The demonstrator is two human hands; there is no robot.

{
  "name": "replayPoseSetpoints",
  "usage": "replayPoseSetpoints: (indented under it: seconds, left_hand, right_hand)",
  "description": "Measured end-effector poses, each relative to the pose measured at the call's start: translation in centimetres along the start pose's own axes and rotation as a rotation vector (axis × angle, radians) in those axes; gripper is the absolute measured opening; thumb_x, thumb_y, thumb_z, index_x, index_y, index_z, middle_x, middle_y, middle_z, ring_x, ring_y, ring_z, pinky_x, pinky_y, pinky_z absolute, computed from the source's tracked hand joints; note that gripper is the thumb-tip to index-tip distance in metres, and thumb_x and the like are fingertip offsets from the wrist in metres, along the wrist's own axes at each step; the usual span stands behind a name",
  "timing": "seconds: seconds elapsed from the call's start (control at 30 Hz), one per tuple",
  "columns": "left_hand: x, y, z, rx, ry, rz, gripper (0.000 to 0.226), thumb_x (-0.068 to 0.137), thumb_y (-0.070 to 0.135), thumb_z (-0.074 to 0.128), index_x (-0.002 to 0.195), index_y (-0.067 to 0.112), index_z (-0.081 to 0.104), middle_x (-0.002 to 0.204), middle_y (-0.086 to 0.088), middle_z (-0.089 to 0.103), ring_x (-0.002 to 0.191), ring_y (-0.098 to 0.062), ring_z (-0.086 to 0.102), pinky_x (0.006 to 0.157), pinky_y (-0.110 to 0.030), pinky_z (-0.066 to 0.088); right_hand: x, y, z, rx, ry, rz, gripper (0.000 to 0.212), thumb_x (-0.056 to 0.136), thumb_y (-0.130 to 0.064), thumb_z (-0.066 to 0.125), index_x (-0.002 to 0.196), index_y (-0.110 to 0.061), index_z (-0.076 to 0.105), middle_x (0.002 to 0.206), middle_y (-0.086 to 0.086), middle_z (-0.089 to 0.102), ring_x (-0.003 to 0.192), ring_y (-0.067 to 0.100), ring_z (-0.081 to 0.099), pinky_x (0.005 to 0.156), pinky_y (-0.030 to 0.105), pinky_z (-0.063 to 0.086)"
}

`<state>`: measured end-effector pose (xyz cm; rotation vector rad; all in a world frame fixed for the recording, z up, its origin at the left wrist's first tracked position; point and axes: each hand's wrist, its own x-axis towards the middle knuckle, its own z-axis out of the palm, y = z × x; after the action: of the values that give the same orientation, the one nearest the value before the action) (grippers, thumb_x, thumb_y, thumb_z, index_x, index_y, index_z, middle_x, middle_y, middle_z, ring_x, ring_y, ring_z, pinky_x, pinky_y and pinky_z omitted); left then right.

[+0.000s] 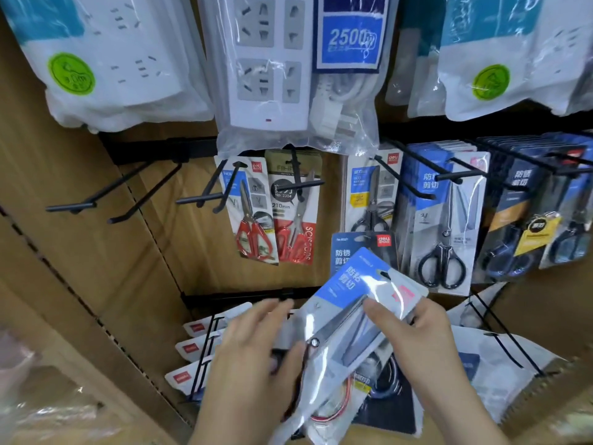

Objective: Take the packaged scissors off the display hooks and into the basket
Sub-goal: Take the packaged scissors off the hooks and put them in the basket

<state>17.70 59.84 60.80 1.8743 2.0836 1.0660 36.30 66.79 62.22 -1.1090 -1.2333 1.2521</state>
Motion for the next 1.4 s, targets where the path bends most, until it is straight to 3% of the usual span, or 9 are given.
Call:
replayPoseSetpoints:
  seconds: [0.13, 0.27, 0.47, 0.63, 0.9, 1.03, 1.2, 1.37, 1.4]
  left_hand:
    - [0.2, -1.1, -1.3, -0.605, -0.302, -0.378, 0.030, 0.073, 0.036, 0.079, 0.101, 0.028, 0.071, 0.099, 0.016, 0.076, 0.099, -0.007, 0.070, 0.080, -0.016, 0.051]
    - [-0.4, -1.8, -1.3, -0.821, -0.139, -0.576, 0.048, 0.062, 0.030, 0.089, 0.097, 0.006, 0.067, 0.082, -0.012, 0.077, 0.071, -0.021, 0.072, 0.066, -0.032, 0.055]
    - [-0.8, -3.2, -2.7, -0.851, -0.161, -0.589, 0.074, 0.044, 0.042, 0.094, 0.100, 0.007, 0.062, 0.083, -0.017, 0.076, 0.070, -0.025, 0.073, 0.068, -0.033, 0.052]
    - [-0.8, -2.3, -2.5, -1.042, -0.487, -0.505, 0.092, 0.038, 0.023, 0.101, 0.120, 0.012, 0.062, 0.100, -0.025, 0.074, 0.085, -0.031, 0.075, 0.067, -0.027, 0.058]
    - [-1.8, -0.8, 0.5, -1.103, -0.134, -0.566, 0.065, 0.042, 0.010, 0.085, 0.104, 0.002, 0.072, 0.092, -0.021, 0.076, 0.076, -0.025, 0.072, 0.068, -0.025, 0.058]
    - [-2.4, -0.1, -0.7, -1.180, -0.115, -0.599, 0.017, 0.081, -0.012, 0.069, 0.095, -0.002, 0.072, 0.087, -0.025, 0.075, 0.072, -0.030, 0.070, 0.070, -0.031, 0.057]
    - [-3.1, -0.3, -1.8, -1.148, 0.069, -0.477, 0.035, 0.075, -0.014, 0.064, 0.109, -0.004, 0.063, 0.066, -0.002, 0.074, 0.052, -0.008, 0.068, 0.045, -0.013, 0.051]
    - [-2.5, -1.8, -0.8, -0.737, 0.203, -0.305, 0.096, 0.076, -0.009, 0.072, 0.137, 0.057, 0.039, 0.128, 0.009, 0.066, 0.100, 0.003, 0.068, 0.078, -0.007, 0.052]
    - [-2.5, -1.2, -0.6, -0.713, 0.155, -0.260, 0.098, 0.077, -0.007, 0.072, 0.132, 0.067, 0.039, 0.127, 0.019, 0.065, 0.107, 0.006, 0.064, 0.080, -0.005, 0.050]
  right_hand:
    - [0.4, -0.3, 0.4, 0.019, -0.043, -0.004, 0.005, 0.081, -0.011, 0.076, 0.083, -0.016, 0.077, 0.084, -0.003, 0.079, 0.079, 0.012, 0.074, 0.069, 0.027, 0.055]
    - [0.9, -0.1, 0.8, 0.052, -0.061, -0.028, 0.018, 0.071, -0.029, 0.075, 0.088, -0.024, 0.079, 0.089, -0.014, 0.078, 0.085, -0.005, 0.069, 0.067, 0.006, 0.050]
    - [0.6, 0.2, 0.5, -0.080, -0.055, -0.069, 0.055, 0.079, -0.011, 0.080, 0.112, -0.051, 0.066, 0.118, -0.032, 0.063, 0.121, -0.002, 0.055, 0.102, 0.040, 0.050]
    - [0.1, -0.1, 2.2, 0.085, 0.051, -0.150, 0.089, 0.072, 0.002, 0.081, 0.123, -0.061, 0.045, 0.117, -0.008, 0.071, 0.104, 0.007, 0.068, 0.089, 0.032, 0.057]
    - [-0.5, 0.7, 3.2, 0.172, 0.034, -0.150, 0.030, 0.092, -0.027, 0.055, 0.113, -0.046, 0.063, 0.102, -0.023, 0.074, 0.096, -0.008, 0.067, 0.074, 0.008, 0.051]
    - [-0.2, 1.3, 2.3, 0.188, 0.051, -0.086, 0.029, 0.097, -0.023, 0.053, 0.116, -0.044, 0.062, 0.105, -0.024, 0.073, 0.096, -0.010, 0.067, 0.073, 0.011, 0.052]
    - [0.1, 0.7, -0.3, 0.038, 0.090, -0.104, 0.050, 0.093, -0.017, 0.065, 0.121, -0.057, 0.056, 0.138, -0.024, 0.051, 0.120, -0.019, 0.041, 0.098, 0.018, 0.038]
    - [-0.3, -1.1, -3.7, 0.054, 0.137, -0.090, 0.064, 0.088, -0.008, 0.069, 0.136, -0.045, 0.049, 0.120, 0.005, 0.064, 0.125, 0.014, 0.041, 0.088, 0.031, 0.056]
    - [-0.4, -1.3, -4.3, 0.064, 0.136, -0.067, 0.055, 0.088, -0.005, 0.068, 0.131, -0.037, 0.053, 0.098, 0.000, 0.069, 0.072, -0.012, 0.045, 0.087, 0.025, 0.057]
